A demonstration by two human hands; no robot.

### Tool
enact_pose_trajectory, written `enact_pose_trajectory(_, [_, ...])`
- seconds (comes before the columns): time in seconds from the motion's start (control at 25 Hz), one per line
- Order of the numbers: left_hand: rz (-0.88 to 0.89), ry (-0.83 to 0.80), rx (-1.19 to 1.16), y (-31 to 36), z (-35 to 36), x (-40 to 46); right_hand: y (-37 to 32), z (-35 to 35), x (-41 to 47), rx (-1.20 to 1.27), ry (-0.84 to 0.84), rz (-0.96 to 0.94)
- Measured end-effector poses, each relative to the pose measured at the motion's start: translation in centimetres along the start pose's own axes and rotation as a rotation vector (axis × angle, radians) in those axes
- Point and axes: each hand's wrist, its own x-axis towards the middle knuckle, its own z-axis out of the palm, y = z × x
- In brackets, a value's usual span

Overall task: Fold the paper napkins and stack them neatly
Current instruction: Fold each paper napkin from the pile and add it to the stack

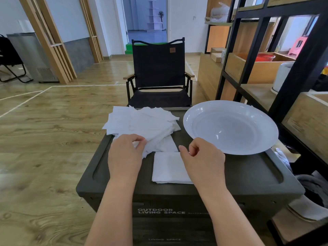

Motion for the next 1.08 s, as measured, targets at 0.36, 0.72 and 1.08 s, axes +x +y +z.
enact_pose_trajectory(0.36, [0.290, 0.277, -0.069, 1.9, -3.1, -0.2, -0.3, -0.1, 0.2, 0.316, -0.129, -0.028])
enact_pose_trajectory(0.72, [0.279, -0.179, -0.777, 5.5, -5.5, -1.5, -0.2, -1.8, 0.7, 0.913, -0.562, 0.012])
enact_pose_trajectory(1.08, [-0.159, -0.387, -1.093, 5.4, -5.0, -1.5, 0.5, -2.6, 1.0, 1.039, -0.519, 0.150])
